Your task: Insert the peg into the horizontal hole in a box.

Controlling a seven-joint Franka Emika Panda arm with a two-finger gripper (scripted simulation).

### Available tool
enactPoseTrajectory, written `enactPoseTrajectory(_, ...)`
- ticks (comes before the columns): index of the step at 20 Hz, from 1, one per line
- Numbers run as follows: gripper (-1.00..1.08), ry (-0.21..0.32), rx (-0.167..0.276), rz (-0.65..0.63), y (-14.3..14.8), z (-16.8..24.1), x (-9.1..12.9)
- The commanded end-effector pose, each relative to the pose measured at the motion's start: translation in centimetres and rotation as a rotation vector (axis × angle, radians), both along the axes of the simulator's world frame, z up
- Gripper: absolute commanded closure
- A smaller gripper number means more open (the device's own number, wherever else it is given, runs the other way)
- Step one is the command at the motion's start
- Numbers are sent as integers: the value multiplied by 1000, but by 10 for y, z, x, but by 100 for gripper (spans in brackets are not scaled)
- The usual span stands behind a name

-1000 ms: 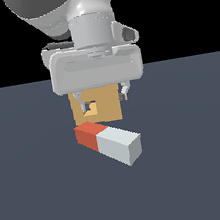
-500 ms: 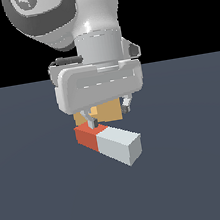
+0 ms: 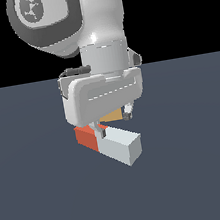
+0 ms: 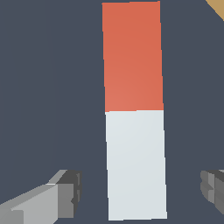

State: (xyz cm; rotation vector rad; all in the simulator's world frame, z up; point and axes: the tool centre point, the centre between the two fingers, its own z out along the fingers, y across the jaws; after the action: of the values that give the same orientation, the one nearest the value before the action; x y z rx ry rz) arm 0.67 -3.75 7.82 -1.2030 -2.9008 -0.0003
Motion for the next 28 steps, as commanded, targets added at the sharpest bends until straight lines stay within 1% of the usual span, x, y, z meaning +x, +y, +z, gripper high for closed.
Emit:
enactPoseTrajectory(1,-92,-1,0,22,-1,-2,1)
enactPoseTrajectory(10,-92,-1,-1,29,-1,-7,2)
enactPoseTrajectory(19,-92,-1,-1,32,-1,-46,1)
enactPoseTrajectory(24,-92,-1,-1,32,-1,-53,2)
enactPoseTrajectory(25,108,-1,-1,32,-1,-53,2)
enactPoseTrajectory(28,108,-1,-1,32,-1,-53,2)
